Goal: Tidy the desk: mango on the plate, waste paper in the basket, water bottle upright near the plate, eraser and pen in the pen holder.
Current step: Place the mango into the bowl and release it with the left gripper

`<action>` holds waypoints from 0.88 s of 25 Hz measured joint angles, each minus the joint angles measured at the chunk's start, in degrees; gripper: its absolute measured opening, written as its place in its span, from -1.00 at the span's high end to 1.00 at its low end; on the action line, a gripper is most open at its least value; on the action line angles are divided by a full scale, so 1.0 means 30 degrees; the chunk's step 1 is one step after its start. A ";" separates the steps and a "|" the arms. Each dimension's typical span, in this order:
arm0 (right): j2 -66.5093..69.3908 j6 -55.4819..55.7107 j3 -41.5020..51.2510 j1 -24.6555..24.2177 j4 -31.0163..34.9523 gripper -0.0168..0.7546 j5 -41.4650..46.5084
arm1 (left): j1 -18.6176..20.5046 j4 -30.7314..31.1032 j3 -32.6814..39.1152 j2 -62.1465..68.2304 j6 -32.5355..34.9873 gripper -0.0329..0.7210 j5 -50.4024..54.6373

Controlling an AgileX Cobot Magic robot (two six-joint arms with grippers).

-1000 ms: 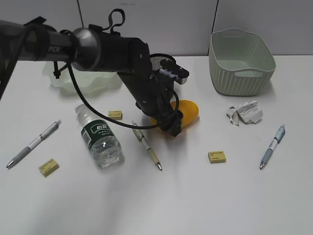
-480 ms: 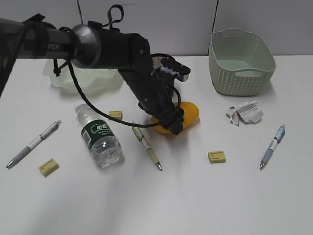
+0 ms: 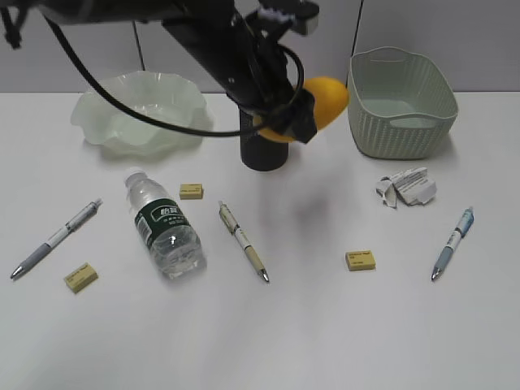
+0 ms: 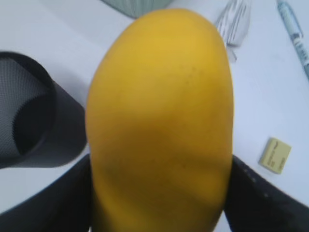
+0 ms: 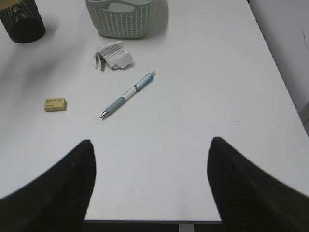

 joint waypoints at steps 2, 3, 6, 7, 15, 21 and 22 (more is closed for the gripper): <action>0.0000 0.0000 0.0000 0.0000 0.0000 -0.52 0.0000 | 0.0202 0.0032 -0.0209 -0.0976 0.0000 -0.58 -0.0016; 0.0000 0.0000 0.0000 0.0000 0.0000 -0.52 0.0000 | 0.0383 0.0032 -0.0330 -0.1354 0.0000 -0.58 0.0003; 0.0000 0.0000 0.0000 0.0000 0.0000 -0.52 0.0000 | 0.1533 0.0047 -0.0695 -0.2532 0.0000 -0.58 -0.0055; 0.0000 0.0000 0.0000 0.0000 0.0000 -0.52 0.0000 | 0.1958 0.0047 -0.0730 -0.2795 0.0000 -0.58 -0.0109; 0.0000 0.0000 0.0000 0.0000 0.0000 -0.52 0.0000 | 0.6831 -0.0025 -0.0806 -0.3531 0.0000 -0.58 -0.0164; 0.0000 0.0000 0.0000 0.0000 0.0000 -0.52 0.0000 | 0.9863 -0.1609 -0.0827 -0.2792 0.0000 -0.58 -0.1329; 0.0000 0.0000 0.0000 0.0000 0.0000 -0.52 0.0000 | 1.0185 -0.1862 -0.0827 -0.2445 0.0000 -0.58 -0.1444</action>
